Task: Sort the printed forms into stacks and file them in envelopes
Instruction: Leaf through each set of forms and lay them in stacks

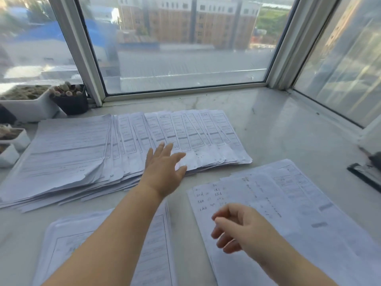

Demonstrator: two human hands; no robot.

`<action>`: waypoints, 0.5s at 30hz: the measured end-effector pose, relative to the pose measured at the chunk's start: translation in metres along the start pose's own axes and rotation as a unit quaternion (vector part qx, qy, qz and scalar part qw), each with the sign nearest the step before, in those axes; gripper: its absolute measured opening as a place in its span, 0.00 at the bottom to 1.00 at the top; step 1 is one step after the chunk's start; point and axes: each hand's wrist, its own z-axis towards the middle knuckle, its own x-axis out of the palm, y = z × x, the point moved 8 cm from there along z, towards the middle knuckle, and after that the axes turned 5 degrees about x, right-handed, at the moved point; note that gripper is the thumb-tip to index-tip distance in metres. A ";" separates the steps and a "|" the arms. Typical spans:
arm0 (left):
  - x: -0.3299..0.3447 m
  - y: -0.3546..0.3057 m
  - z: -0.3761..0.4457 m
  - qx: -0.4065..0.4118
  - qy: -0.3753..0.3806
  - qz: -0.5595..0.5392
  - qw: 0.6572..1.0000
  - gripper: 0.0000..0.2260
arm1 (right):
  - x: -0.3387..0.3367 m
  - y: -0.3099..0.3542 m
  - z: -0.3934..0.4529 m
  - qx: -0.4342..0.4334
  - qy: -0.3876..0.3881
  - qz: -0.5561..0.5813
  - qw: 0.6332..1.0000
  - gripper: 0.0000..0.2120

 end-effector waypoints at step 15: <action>-0.003 -0.058 -0.331 0.079 0.034 -0.144 0.986 0.13 | 0.080 -0.095 -0.126 -0.014 -0.057 -0.131 0.990 0.03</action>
